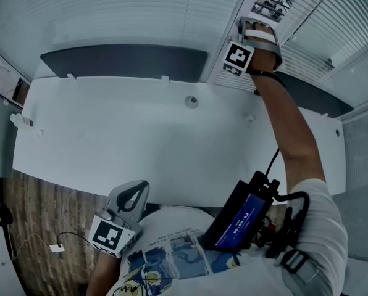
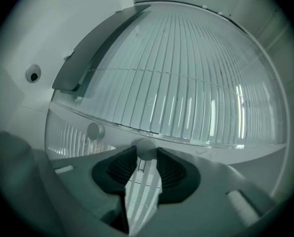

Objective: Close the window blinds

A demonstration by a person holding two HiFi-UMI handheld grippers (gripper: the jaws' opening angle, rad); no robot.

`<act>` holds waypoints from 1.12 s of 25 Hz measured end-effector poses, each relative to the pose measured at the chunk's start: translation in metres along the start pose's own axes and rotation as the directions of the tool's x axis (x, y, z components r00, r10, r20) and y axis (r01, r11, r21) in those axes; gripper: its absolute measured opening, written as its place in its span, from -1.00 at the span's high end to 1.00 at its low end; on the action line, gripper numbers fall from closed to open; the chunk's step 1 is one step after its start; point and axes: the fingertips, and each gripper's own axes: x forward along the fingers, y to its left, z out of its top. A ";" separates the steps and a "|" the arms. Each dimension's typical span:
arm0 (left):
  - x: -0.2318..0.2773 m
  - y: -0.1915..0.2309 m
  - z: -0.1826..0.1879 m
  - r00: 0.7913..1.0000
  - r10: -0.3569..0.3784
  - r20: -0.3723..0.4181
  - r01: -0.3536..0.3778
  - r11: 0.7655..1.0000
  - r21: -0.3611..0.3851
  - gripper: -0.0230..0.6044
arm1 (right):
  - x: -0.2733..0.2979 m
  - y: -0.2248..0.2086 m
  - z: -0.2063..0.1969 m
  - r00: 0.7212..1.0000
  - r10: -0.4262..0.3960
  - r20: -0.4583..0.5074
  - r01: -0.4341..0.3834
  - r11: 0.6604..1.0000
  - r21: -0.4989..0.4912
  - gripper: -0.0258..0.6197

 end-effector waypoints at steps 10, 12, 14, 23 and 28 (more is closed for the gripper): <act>-0.002 0.001 -0.006 1.000 0.017 0.003 -0.017 1.000 0.010 0.91 | 0.001 0.008 -0.002 0.996 0.056 0.073 -0.071 0.973 0.218 0.49; -0.001 0.000 -0.002 1.000 0.017 0.000 -0.017 1.000 0.006 0.91 | -0.002 0.006 -0.001 0.993 0.058 0.099 -0.083 0.959 0.270 0.49; 0.001 0.000 -0.003 1.000 0.014 0.000 -0.014 1.000 0.009 0.91 | -0.006 0.005 0.003 0.991 0.057 0.123 -0.093 0.947 0.309 0.49; 0.010 -0.005 0.008 0.999 0.033 0.010 -0.033 0.999 0.033 0.91 | -0.042 0.003 -0.014 0.971 0.073 0.228 -0.190 0.814 0.549 0.49; 0.020 -0.016 0.012 1.000 0.012 0.012 -0.012 0.999 0.039 0.91 | -0.070 0.008 -0.023 0.945 0.078 0.317 -0.280 0.691 0.666 0.52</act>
